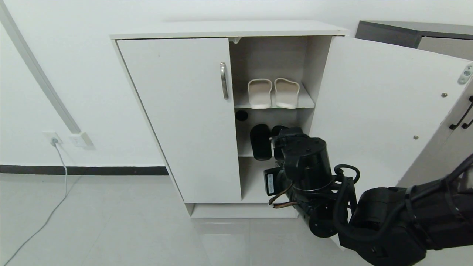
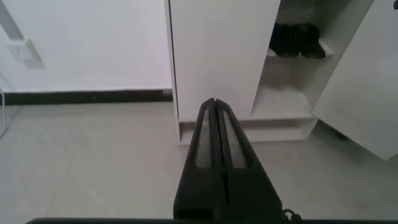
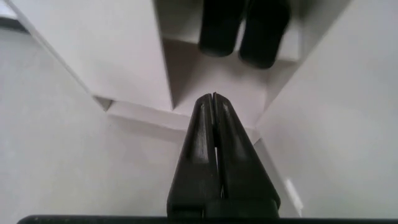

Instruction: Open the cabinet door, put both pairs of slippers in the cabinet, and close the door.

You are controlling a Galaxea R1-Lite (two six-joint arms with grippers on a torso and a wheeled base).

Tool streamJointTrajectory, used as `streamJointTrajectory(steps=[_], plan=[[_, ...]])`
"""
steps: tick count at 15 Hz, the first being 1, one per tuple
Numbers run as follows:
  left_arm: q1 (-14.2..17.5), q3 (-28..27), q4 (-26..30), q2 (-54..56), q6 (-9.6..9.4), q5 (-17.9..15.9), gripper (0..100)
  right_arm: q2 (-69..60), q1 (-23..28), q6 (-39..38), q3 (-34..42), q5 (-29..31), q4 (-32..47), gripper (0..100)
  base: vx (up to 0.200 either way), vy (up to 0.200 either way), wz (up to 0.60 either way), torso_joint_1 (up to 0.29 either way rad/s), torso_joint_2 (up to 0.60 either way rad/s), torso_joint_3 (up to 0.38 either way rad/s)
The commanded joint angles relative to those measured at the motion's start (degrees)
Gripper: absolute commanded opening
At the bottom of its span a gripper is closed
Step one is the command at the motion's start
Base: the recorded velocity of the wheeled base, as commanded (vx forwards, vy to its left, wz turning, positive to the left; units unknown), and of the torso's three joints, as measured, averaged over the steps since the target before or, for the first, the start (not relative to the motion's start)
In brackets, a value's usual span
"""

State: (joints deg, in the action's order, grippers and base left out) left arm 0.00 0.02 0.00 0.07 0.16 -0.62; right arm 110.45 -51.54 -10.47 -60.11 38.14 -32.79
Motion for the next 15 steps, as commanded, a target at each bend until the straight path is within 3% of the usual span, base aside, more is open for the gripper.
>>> streamJointTrajectory(steps=[1,15], plan=[[0.0,-0.02,-0.09,-0.07,0.02,0.01,0,0.12,0.04,0.01,-0.01,0.09,-0.08,0,0.0,0.0,0.0,0.046,-0.3,-0.369],[0.0,-0.02,-0.09,-0.07,0.02,0.01,0,0.21,0.04,0.01,0.08,0.09,0.01,0,0.0,0.0,0.0,0.122,-0.49,-0.337]])
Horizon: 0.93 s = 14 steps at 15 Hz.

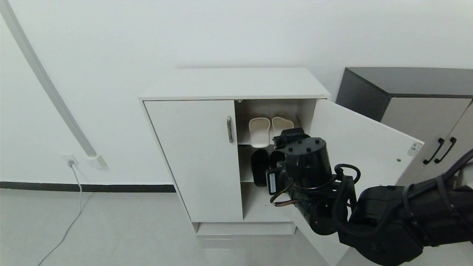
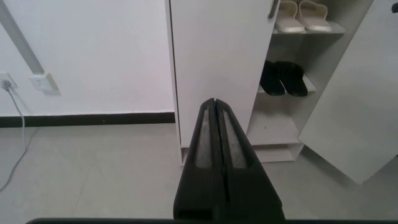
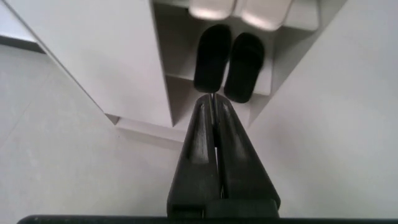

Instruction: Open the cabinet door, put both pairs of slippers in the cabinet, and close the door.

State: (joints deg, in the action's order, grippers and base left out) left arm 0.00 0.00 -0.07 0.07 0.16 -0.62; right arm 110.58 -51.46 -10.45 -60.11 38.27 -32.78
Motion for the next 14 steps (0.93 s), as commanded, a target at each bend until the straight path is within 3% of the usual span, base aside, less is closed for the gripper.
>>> streamJointTrajectory(steps=[1,14], plan=[[0.0,0.0,-0.01,-0.07,0.02,0.01,0,0.07,-0.05,-0.01,-0.01,-0.03,0.0,0,0.0,0.0,0.0,0.183,-0.5,-0.315],[0.0,0.0,-0.01,-0.07,0.02,0.01,0,-0.28,-0.05,0.08,0.7,-0.03,0.0,0,0.0,0.0,0.0,0.222,-0.54,-0.317]])
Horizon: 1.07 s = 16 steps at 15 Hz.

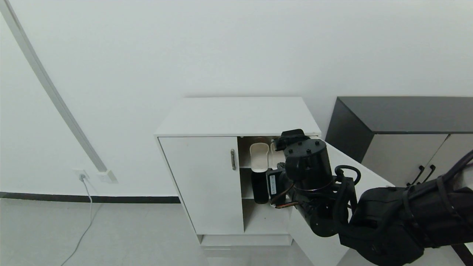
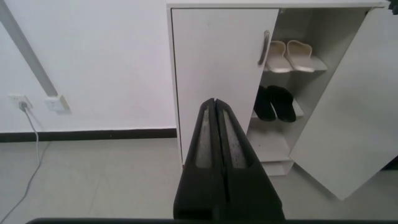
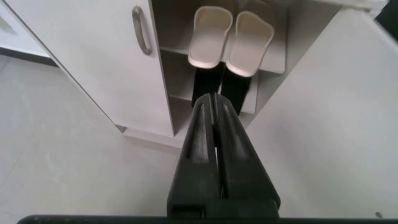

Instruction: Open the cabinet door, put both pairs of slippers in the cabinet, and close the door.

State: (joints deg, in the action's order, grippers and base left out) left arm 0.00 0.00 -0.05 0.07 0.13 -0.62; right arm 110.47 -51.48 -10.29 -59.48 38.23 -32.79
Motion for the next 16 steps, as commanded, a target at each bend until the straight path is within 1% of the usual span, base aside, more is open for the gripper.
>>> streamJointTrajectory(steps=[1,3,12,16], plan=[[0.0,0.0,-0.04,-0.07,0.04,0.01,0,-0.26,-0.02,0.62,0.42,0.0,-0.17,0,0.0,0.0,0.0,0.266,-0.61,-0.334],[0.0,0.0,0.05,-0.07,0.04,0.01,0,-0.26,-0.02,0.97,0.77,-0.09,-1.75,0,0.0,0.0,0.0,0.203,-0.47,-0.232],[0.0,0.0,0.05,-0.07,0.04,0.01,0,0.01,-0.02,1.76,1.82,-0.17,-2.19,0,0.0,0.0,0.0,0.009,-0.02,-0.012],[0.0,0.0,-0.04,-0.07,0.04,0.01,0,-0.17,0.06,2.2,1.82,-0.09,-2.28,0,0.0,0.0,-0.6,0.002,0.0,0.001]])
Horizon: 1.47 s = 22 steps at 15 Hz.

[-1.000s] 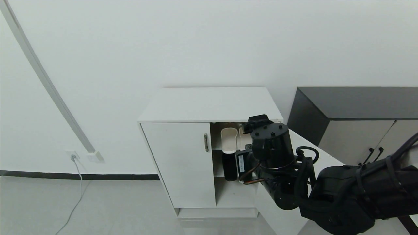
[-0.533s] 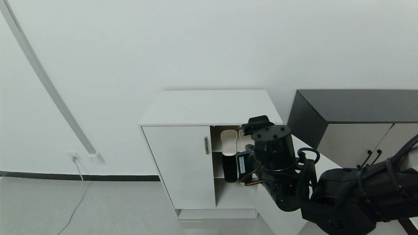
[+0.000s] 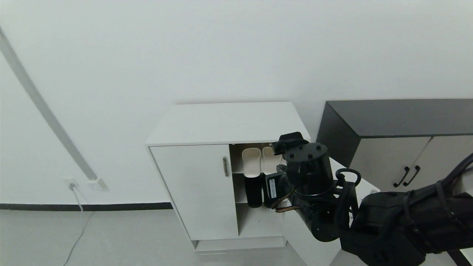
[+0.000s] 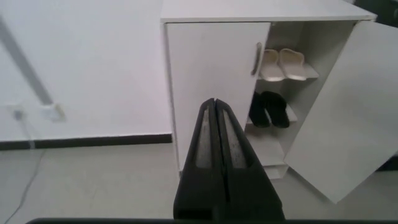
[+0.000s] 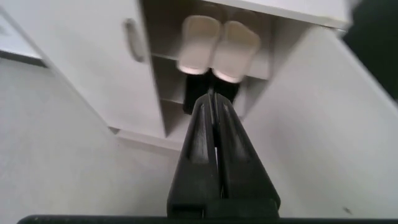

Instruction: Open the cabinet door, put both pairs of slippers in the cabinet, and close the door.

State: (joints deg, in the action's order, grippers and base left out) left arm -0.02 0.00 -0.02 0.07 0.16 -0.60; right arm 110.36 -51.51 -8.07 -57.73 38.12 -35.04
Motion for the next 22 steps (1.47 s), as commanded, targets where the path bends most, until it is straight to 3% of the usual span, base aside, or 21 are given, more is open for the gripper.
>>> streamJointTrajectory(steps=[1,5,10,17,20,22], plan=[[0.02,0.0,-0.06,-0.07,0.02,-0.02,0,-0.06,0.09,0.16,0.08,0.02,-0.03,0,0.0,0.0,-0.6,0.007,0.0,-0.002],[0.02,0.0,-0.06,-0.07,0.11,-0.02,0,-0.06,0.7,0.25,0.43,0.02,-0.12,0,0.0,0.0,-0.6,0.005,0.01,-0.001],[0.02,0.0,-0.06,-0.07,0.11,-0.02,0,-0.06,0.88,0.42,1.05,0.02,-1.18,0,0.0,0.0,0.0,0.0,0.0,0.0],[0.02,0.0,-0.06,-0.07,0.02,-0.02,0,-0.06,0.88,0.69,1.13,0.02,-1.26,0,-0.2,0.0,0.0,0.001,0.0,0.002],[0.02,0.0,-0.06,-0.07,0.02,-0.02,0,-0.15,2.81,1.21,1.05,-0.06,-1.26,0,0.0,0.0,0.0,0.0,0.0,0.0],[0.02,0.0,-0.06,-0.07,0.02,-0.02,0,-0.15,6.42,2.27,-0.98,-4.11,-1.09,0,0.0,0.0,0.0,0.0,0.0,0.0]])
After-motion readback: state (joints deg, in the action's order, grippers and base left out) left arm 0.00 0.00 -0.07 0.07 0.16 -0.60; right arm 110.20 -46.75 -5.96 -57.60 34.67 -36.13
